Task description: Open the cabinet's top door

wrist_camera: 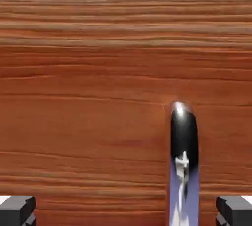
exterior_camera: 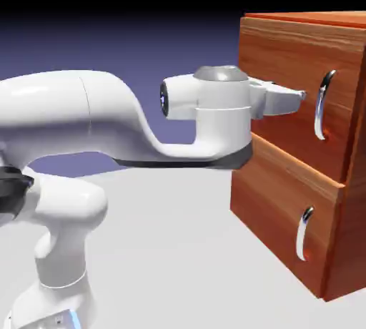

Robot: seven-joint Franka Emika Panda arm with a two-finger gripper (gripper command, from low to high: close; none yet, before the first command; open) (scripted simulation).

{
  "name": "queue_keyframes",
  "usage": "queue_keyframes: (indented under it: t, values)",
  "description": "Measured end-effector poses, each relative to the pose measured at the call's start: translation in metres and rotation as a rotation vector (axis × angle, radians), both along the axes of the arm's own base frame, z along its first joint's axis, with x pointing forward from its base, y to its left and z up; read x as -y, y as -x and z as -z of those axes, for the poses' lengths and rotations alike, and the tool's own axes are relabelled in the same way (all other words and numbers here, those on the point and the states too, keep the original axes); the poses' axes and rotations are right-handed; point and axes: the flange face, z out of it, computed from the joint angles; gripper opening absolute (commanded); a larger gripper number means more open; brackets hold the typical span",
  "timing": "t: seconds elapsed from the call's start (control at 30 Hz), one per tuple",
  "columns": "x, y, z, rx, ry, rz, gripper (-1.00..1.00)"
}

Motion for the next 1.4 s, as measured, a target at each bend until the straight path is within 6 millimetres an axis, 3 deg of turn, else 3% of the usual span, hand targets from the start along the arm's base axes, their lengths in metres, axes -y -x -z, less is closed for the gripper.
queue_keyframes:
  t: [0.17, 0.23, 0.37, 0.4, 0.47, 0.9, 1.4]
  values:
    - [0.024, -0.016, 0.026, 0.025, -0.013, -0.003, 0.00]
    - [0.025, -0.017, 0.027, 0.025, -0.013, -0.003, 0.00]
    - [0.024, -0.057, 0.027, 0.025, -0.014, -0.003, 0.00]
    - [0.023, -0.067, 0.027, 0.025, -0.013, -0.003, -1.00]
    - [0.023, -0.067, 0.027, 0.025, -0.013, -0.003, -1.00]
    - [-0.018, 0.026, 0.027, 0.028, -0.008, 0.230, -1.00]
    - [-0.103, 0.129, 0.027, 0.029, -0.005, 0.538, -1.00]
